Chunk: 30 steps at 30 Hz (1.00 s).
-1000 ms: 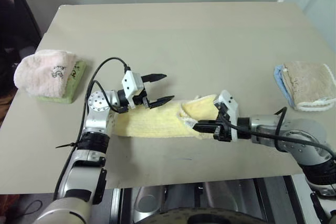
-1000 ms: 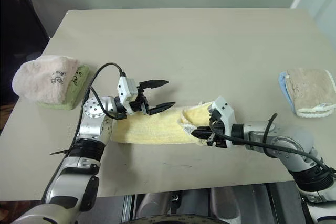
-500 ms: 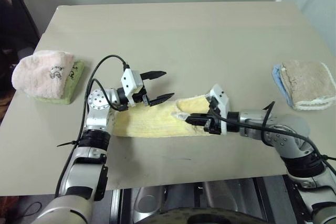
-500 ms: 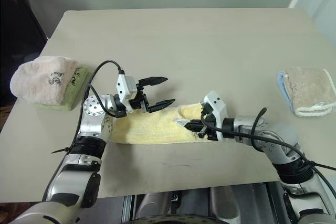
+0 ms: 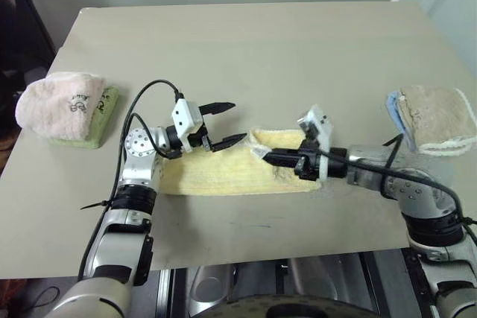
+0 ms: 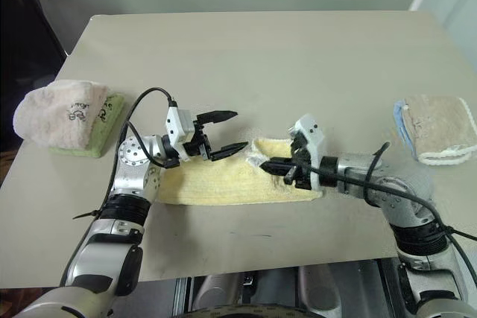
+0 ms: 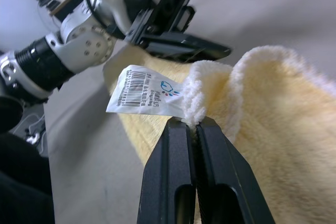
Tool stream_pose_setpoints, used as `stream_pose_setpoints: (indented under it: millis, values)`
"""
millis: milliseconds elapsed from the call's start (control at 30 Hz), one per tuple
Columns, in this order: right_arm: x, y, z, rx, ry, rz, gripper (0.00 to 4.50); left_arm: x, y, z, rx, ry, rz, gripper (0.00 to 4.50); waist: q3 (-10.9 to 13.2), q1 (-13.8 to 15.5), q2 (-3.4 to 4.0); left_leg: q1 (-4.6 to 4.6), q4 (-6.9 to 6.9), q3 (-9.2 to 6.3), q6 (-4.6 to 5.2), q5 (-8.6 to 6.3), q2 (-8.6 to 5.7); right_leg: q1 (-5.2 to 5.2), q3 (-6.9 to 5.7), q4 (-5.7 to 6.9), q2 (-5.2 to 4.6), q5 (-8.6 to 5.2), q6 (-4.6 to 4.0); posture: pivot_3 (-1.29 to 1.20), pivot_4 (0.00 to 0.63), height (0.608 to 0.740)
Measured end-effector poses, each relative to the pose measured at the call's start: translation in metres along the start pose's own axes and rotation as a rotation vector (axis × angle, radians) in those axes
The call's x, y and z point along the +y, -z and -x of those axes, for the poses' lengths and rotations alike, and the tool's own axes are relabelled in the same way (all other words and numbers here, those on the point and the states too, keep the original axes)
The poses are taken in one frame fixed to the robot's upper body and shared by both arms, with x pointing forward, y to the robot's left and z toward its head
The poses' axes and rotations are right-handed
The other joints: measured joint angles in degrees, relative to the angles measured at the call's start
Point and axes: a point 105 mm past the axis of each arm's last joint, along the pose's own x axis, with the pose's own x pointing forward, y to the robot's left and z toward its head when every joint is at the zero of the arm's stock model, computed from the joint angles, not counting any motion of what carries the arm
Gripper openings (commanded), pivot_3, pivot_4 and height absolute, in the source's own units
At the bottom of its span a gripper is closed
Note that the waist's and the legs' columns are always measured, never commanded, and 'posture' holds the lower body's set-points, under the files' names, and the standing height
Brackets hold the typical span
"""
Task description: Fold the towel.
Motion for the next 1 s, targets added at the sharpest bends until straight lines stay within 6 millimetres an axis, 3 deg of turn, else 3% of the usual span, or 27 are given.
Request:
stream_pose_setpoints:
  millis: [100, 200, 433, 567, 600, 700, 800, 900, 1000]
  values:
    - [0.002, 0.015, -0.009, 0.057, -0.001, -0.006, 0.03, 0.000, 0.000, 0.000, 0.001, 0.004, 0.001, 4.05, 0.00, 0.01, 0.00, -0.01, 0.00, 0.01, 0.00, 0.00, -0.01, -0.01, 0.02, 0.00, 0.00, 0.01, 0.00, 0.00, 0.150, 0.703]
    - [0.000, 0.016, -0.012, 0.059, 0.009, -0.003, 0.72, 0.000, 0.000, 0.000, 0.001, 0.011, 0.001, 4.05, 0.00, 0.02, 0.00, 0.00, 0.00, 0.01, 0.01, 0.00, -0.01, 0.00, 0.02, 0.00, -0.01, 0.01, 0.00, 0.00, 0.150, 0.703]
    - [-0.002, 0.018, -0.006, 0.038, 0.007, -0.027, 3.07, 0.003, -0.003, -0.001, -0.006, 0.012, -0.003, 4.05, 0.00, 0.04, 0.00, -0.06, 0.00, 0.02, 0.00, 0.00, -0.01, -0.04, 0.02, 0.00, 0.00, 0.00, -0.01, 0.00, 0.150, 0.703]
    - [0.006, -0.001, 0.011, -0.059, -0.036, -0.016, 4.32, 0.009, -0.009, 0.000, -0.049, -0.018, 0.027, 4.05, 0.00, 0.07, 0.00, -0.09, 0.00, 0.02, -0.03, 0.02, -0.02, -0.06, 0.01, 0.00, 0.00, 0.00, -0.01, 0.00, 0.150, 0.703]
    - [0.009, -0.006, 0.016, -0.082, -0.049, -0.005, 4.45, 0.012, -0.012, 0.001, -0.067, -0.033, 0.039, 4.05, 0.00, 0.12, -0.01, -0.10, 0.00, 0.02, -0.05, 0.03, -0.02, -0.05, 0.00, -0.01, 0.00, 0.00, -0.01, 0.00, 0.150, 0.703]
    - [0.018, -0.022, 0.030, -0.158, -0.085, 0.012, 4.50, 0.019, -0.028, -0.001, -0.134, -0.044, 0.077, 3.66, 0.00, 0.11, -0.01, -0.09, 0.00, 0.04, -0.08, 0.05, -0.02, -0.05, 0.01, -0.02, 0.01, 0.00, -0.01, 0.00, 0.150, 0.703]
    - [0.018, -0.031, 0.041, -0.201, -0.064, 0.034, 3.87, 0.014, -0.048, -0.006, -0.204, 0.025, 0.131, 2.78, 0.00, 0.08, -0.02, -0.07, 0.00, 0.03, -0.14, 0.08, -0.02, -0.03, 0.02, -0.03, 0.01, -0.01, 0.00, 0.00, 0.150, 0.703]
    - [0.009, -0.028, 0.047, -0.248, -0.013, 0.006, 2.83, -0.002, -0.057, -0.006, -0.218, 0.124, 0.174, 1.70, 0.00, 0.05, -0.02, -0.02, -0.08, 0.02, -0.15, 0.07, 0.00, -0.01, 0.03, -0.05, 0.00, -0.05, -0.03, 0.00, 0.150, 0.703]
    - [-0.001, -0.025, 0.048, -0.285, 0.039, -0.007, 1.77, -0.026, -0.051, -0.008, -0.174, 0.233, 0.214, 0.63, 0.00, 0.04, -0.02, 0.02, -0.11, 0.02, -0.10, 0.04, 0.01, -0.02, 0.04, -0.03, 0.00, -0.05, -0.04, 0.00, 0.150, 0.703]
